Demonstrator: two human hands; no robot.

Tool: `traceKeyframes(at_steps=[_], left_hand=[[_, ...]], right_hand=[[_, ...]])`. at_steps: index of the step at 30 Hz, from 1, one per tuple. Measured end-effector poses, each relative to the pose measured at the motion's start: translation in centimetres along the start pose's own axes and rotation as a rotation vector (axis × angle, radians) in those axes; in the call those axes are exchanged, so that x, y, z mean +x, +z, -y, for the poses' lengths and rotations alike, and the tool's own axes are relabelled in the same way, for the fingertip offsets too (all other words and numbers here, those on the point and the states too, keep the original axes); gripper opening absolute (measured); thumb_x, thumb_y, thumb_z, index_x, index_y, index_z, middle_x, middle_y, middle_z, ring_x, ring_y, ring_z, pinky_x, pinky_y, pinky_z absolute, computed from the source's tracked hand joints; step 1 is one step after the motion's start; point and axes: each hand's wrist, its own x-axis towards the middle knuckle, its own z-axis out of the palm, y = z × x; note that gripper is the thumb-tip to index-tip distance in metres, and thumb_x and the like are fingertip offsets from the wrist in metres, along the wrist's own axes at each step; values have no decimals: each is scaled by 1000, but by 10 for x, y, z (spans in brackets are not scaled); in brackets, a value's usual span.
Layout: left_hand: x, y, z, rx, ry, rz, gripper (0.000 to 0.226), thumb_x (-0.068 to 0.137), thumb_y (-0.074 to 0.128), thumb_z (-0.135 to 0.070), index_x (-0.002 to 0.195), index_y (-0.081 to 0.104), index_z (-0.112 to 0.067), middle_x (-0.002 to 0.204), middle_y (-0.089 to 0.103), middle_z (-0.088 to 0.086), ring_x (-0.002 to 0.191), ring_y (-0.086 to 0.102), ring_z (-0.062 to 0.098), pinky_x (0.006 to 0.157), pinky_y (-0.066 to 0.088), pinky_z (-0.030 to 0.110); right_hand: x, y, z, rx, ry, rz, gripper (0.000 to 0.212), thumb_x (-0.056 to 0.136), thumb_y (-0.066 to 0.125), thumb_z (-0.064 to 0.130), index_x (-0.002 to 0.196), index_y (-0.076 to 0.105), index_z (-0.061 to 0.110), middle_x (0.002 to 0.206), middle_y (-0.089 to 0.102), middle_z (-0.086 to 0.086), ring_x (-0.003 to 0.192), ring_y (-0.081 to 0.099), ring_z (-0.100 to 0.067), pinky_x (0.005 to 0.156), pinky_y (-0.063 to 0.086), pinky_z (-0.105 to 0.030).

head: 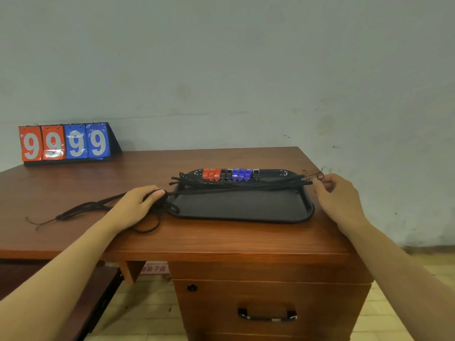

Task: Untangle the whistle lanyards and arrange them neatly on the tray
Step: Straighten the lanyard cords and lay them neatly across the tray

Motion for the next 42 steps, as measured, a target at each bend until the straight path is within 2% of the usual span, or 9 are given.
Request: traceKeyframes(at_steps=[9,13,16,23,27,31,35,38,42], left_hand=[[-1,-2,-4,-255,-189,-242,32,106,46,-34,103,74,-19,96,73,-11,91,63,-3,79,40,14],[0,-3,-3,-308,-226,-300,38,107,41,-38,98,75,-22,96,73,-13,96,63,0,88,41,27],[-1,-4,-6,-315,-293,-346,36,109,36,-36,100,68,-23,91,68,-13,87,58,-1,81,39,27],[6,-3,11,-676,-452,-540,40,110,32,-32,110,64,-9,88,71,4,81,68,15,72,51,26],[9,0,19,-607,-502,-561,34,111,28,-31,116,55,-11,83,65,6,84,67,28,89,54,44],[9,-1,18,-538,-569,-605,34,110,30,-24,131,52,-9,93,62,4,79,65,21,78,55,37],[1,-2,14,-198,-514,-434,31,98,53,-18,127,57,-29,135,41,14,121,48,33,100,50,49],[-6,2,-6,88,-332,-374,24,94,58,-32,117,64,-34,136,29,7,129,29,33,111,29,55],[-8,8,-11,221,-63,-144,31,90,48,-66,108,65,-47,133,34,-7,131,25,20,109,24,55]], right_hand=[[-2,2,2,-17,-35,86,17,97,61,35,99,67,20,87,64,11,79,55,1,61,36,-17],[-1,3,3,1,-55,102,17,96,61,36,98,68,21,90,67,7,83,57,-2,62,37,-17],[0,3,2,27,-42,67,16,97,59,34,99,67,19,91,67,5,83,58,-4,64,37,-17],[2,4,-2,46,12,18,17,98,58,32,103,66,17,94,66,2,87,58,-14,64,36,-17],[3,4,-3,45,32,21,18,98,58,31,106,66,19,96,68,2,89,60,-15,64,37,-18],[4,4,-4,69,59,-13,20,97,57,32,109,66,20,100,70,0,94,61,-17,66,38,-20],[3,4,-4,63,60,-6,20,97,57,35,108,67,21,101,71,-1,94,63,-18,65,39,-21],[3,5,-4,63,74,16,19,96,58,35,108,67,22,100,72,0,93,63,-17,64,38,-19],[1,4,-2,62,65,36,18,96,58,33,107,67,22,99,71,1,91,63,-16,63,38,-19]])
